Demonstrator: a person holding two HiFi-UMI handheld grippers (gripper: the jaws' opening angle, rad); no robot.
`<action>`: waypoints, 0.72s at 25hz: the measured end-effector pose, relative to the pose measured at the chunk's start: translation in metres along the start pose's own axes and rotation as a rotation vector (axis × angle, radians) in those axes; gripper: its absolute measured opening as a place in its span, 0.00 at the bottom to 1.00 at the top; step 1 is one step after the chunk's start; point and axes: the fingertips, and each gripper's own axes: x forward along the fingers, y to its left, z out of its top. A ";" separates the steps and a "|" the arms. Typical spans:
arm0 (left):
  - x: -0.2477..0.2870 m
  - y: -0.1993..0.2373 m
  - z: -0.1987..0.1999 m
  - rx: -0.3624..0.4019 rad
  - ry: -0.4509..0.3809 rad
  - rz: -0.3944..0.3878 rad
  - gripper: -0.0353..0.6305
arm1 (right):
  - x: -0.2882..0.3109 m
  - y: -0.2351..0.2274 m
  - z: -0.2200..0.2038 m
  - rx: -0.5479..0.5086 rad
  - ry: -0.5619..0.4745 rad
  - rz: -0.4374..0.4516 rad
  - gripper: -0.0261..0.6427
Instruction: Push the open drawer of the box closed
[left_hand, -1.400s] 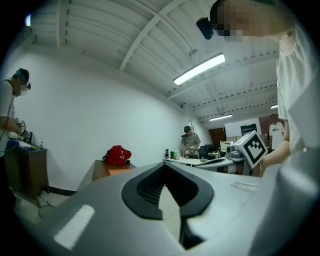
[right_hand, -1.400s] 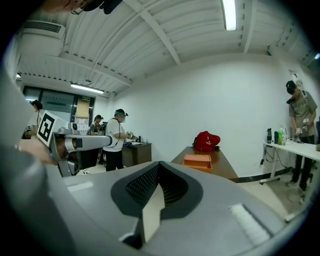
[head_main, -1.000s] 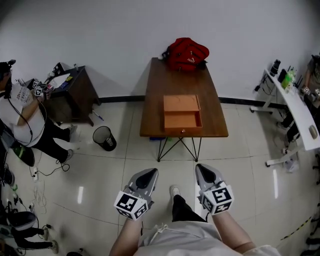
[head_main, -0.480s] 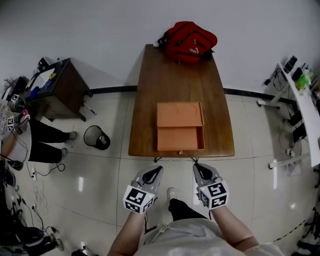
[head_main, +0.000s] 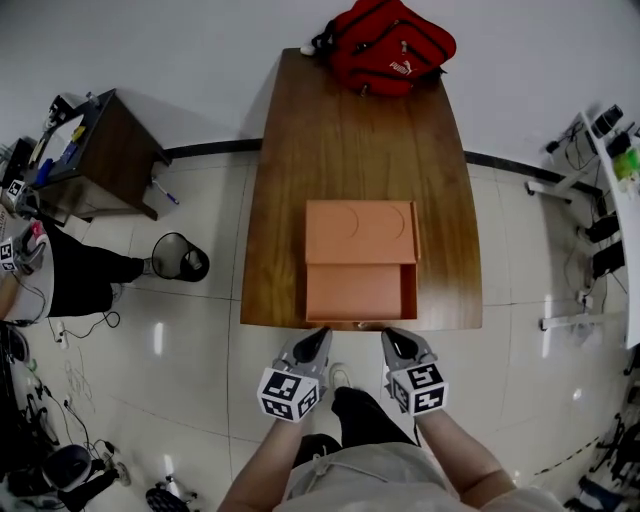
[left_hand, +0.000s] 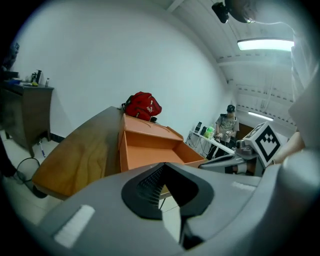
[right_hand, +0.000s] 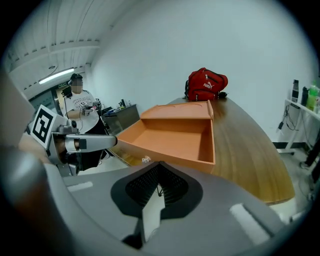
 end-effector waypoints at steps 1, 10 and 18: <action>0.005 0.003 -0.003 -0.002 0.013 0.009 0.06 | 0.004 -0.004 0.000 0.009 0.000 -0.002 0.05; 0.023 0.018 -0.009 -0.005 0.084 0.046 0.06 | 0.020 -0.013 0.007 0.054 0.009 0.022 0.05; 0.043 0.037 0.005 -0.022 0.112 0.063 0.06 | 0.042 -0.021 0.029 0.070 -0.005 0.042 0.05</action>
